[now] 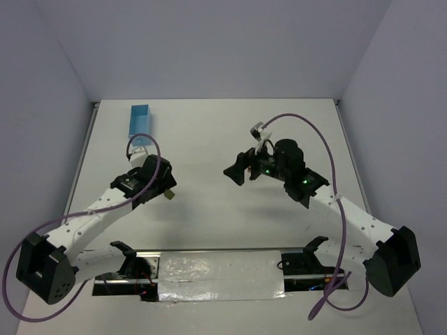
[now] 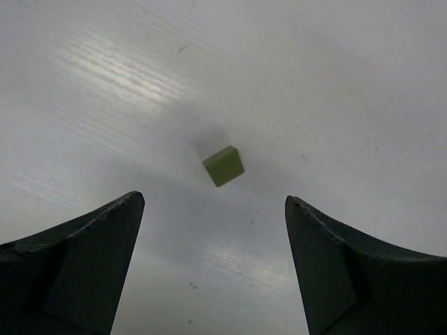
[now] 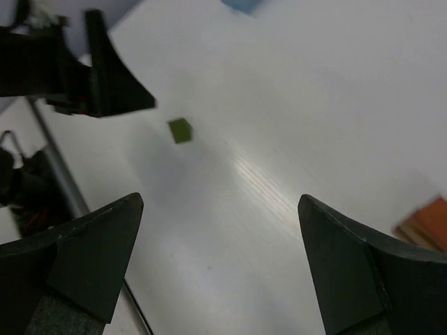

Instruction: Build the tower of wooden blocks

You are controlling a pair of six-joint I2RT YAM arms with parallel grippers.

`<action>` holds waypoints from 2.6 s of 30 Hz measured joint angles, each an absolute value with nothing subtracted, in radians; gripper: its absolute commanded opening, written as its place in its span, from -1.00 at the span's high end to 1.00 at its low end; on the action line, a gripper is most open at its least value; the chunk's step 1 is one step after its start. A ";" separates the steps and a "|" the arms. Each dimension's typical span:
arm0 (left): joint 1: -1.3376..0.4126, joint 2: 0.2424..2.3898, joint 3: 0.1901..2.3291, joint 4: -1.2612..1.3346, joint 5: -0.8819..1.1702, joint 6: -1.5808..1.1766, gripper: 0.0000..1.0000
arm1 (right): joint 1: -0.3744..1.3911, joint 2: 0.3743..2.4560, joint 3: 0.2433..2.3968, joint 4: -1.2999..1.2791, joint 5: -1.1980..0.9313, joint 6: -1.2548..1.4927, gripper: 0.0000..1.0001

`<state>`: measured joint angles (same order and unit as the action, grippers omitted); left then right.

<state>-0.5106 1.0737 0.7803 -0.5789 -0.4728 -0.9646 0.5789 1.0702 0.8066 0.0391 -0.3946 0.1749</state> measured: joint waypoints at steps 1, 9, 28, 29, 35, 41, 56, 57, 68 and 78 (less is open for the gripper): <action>-0.511 1.102 0.787 -0.595 -0.506 -1.013 -0.87 | 0.599 1.079 0.792 0.016 -0.331 0.205 -0.99; -0.510 1.329 0.909 -0.720 -0.604 -1.333 -0.64 | 0.755 1.037 0.781 -0.098 0.059 0.332 -0.99; -0.511 1.584 1.011 -0.763 -0.540 -1.472 -0.37 | 0.754 1.010 0.732 -0.146 0.150 0.347 -0.99; -0.511 1.593 1.011 -0.762 -0.537 -1.472 -0.37 | 0.754 1.011 0.732 -0.146 0.150 0.347 -0.99; -0.511 1.628 1.010 -0.757 -0.520 -1.472 -0.31 | 0.754 1.019 0.732 -0.146 0.155 0.347 -0.99; -0.506 1.628 1.005 -0.753 -0.519 -1.471 -0.17 | 0.754 1.036 0.732 -0.147 0.158 0.346 -0.99; -0.478 1.621 0.975 -0.719 -0.499 -1.454 0.59 | 0.754 1.048 0.732 -0.149 0.161 0.340 -0.99; -0.478 1.617 0.973 -0.716 -0.495 -1.444 0.66 | 0.754 1.049 0.732 -0.149 0.161 0.339 -0.99; -0.488 1.279 0.772 -0.477 -0.405 -1.203 1.00 | 0.696 0.969 0.632 -0.079 0.026 0.364 -0.99; -0.503 0.757 0.428 0.159 -0.086 -0.838 1.00 | 0.586 1.011 0.529 0.327 -0.434 0.720 -0.97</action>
